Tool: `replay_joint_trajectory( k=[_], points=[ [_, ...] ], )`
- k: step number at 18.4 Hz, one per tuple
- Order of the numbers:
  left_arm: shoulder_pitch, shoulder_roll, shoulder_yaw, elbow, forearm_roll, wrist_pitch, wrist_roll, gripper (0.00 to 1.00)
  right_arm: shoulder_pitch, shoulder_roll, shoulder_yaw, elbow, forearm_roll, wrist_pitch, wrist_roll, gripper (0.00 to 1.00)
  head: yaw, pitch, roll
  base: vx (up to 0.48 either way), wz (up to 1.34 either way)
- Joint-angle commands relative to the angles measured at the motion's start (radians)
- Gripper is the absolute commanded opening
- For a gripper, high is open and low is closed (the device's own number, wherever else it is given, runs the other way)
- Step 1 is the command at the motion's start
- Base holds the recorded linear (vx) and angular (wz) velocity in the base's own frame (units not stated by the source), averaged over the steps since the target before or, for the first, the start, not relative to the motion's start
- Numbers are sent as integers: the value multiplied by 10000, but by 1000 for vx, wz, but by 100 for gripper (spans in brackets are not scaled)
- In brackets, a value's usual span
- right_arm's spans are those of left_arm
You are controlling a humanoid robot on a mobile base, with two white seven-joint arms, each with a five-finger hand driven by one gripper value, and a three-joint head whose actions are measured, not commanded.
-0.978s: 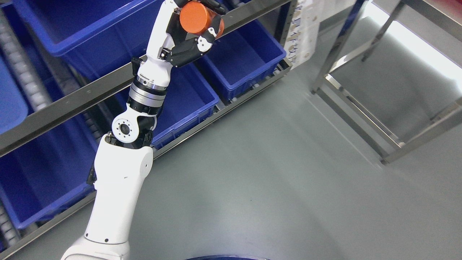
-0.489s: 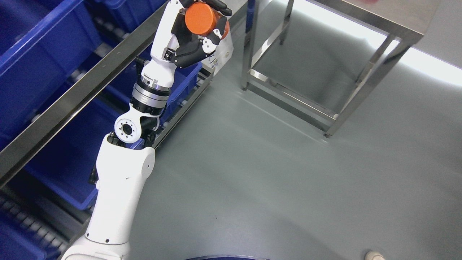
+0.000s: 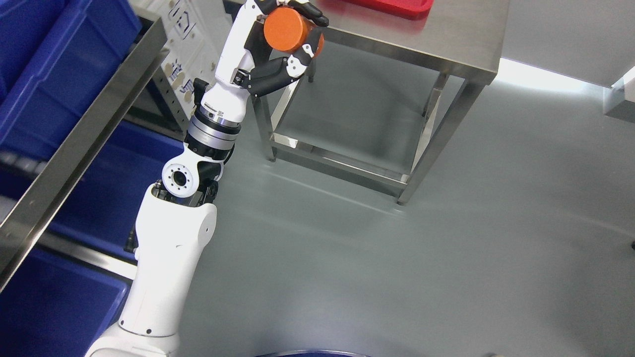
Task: Grab orange capacitor from left shelf to right desk
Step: 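Carry the capacitor in the left hand while turning toward the steel table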
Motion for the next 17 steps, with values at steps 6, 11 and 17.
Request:
replay_joint_trajectory(
  k=[6, 11, 17],
  points=[
    [3, 175, -404, -14, 4, 317, 15, 2, 15, -175, -107, -338, 0, 14, -3, 100, 0, 0, 0, 428, -296],
    [-135, 175, -328, 62, 4, 944, 228, 2, 15, -175, -107, -338, 0, -1, -3, 100, 0, 0, 0, 433, -169],
    [-243, 175, -802, 552, -87, 2234, 475, 3, 15, -175, -107, -338, 0, 14, -3, 100, 0, 1, 0, 324, -69]
  ],
)
